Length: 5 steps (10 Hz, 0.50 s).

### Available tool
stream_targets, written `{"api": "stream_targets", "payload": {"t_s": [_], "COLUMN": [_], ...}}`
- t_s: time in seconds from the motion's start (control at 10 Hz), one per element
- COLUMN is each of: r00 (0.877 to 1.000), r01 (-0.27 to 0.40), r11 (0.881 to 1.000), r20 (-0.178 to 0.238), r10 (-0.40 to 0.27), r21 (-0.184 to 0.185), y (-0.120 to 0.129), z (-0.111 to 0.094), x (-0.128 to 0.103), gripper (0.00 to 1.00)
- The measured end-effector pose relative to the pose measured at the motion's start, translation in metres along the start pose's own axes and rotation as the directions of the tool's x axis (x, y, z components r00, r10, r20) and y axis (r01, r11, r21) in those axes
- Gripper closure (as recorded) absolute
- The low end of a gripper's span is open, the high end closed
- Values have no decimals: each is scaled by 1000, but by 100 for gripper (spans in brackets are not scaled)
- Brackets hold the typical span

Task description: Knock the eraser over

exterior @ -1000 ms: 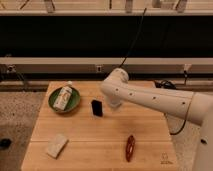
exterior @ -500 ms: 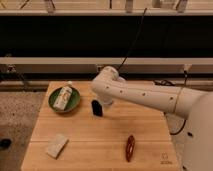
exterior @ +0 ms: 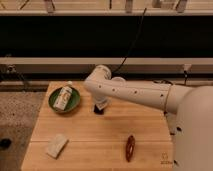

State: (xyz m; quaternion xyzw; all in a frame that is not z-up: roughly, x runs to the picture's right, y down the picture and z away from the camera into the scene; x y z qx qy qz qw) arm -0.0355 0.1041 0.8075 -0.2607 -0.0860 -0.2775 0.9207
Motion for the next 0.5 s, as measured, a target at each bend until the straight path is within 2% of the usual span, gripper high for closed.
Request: {"api": "stream_targets", "payload": {"t_s": [0.2, 0.4, 0.5], "r00": [1000, 1000, 1000], "r01": [4, 0, 1], "r11": [1000, 1000, 1000], "r20": [0, -1, 3], "r10": [-4, 0, -1], "r21": [7, 9, 11], "y": [-9, -10, -13], "z": [0, 1, 3], "x": [-10, -7, -6], "gripper": [100, 99, 94]}}
